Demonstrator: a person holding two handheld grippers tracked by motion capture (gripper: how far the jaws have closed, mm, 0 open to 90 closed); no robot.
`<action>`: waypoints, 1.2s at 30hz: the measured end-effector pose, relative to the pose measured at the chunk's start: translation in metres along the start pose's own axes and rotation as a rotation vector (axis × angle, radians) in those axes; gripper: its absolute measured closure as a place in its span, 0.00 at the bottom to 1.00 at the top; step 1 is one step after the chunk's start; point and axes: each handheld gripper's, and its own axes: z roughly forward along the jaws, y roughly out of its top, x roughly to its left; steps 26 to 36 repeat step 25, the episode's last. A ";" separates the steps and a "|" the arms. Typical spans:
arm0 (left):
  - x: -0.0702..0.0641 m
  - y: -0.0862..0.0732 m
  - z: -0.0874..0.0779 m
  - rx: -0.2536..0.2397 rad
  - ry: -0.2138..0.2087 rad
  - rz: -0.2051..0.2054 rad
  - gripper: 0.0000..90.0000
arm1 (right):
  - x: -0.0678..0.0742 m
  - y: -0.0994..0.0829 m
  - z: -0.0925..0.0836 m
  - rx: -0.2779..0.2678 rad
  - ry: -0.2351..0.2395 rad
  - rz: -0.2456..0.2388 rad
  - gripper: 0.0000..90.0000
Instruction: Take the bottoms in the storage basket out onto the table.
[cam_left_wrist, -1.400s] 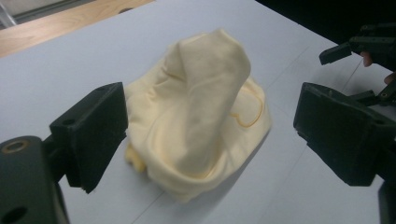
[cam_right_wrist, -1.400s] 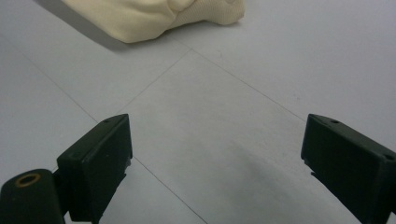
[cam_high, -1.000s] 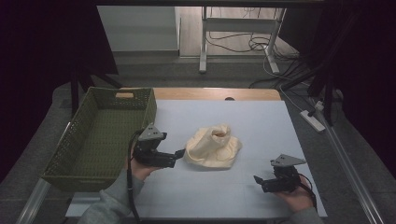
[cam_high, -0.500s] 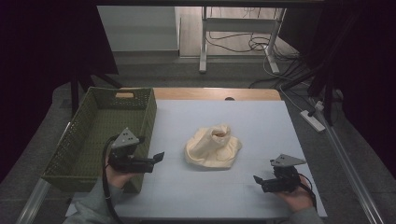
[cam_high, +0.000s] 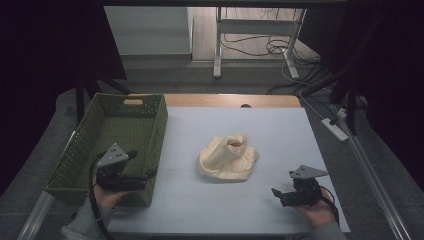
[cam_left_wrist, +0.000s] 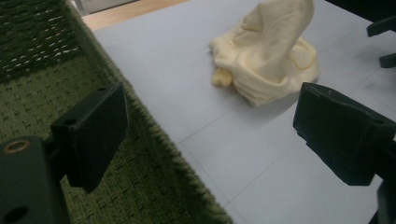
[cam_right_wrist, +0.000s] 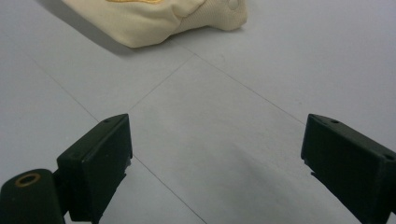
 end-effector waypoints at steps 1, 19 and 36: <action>0.001 -0.001 -0.001 0.001 0.003 -0.003 0.12 | 0.000 0.000 0.000 -0.002 0.000 0.000 0.10; 0.007 -0.014 -0.003 0.012 0.014 -0.029 0.12 | -0.001 0.001 -0.003 -0.025 -0.006 0.007 0.10; 0.005 -0.013 -0.002 0.010 0.014 -0.028 0.12 | 0.000 0.001 -0.004 -0.037 -0.010 -0.003 0.10</action>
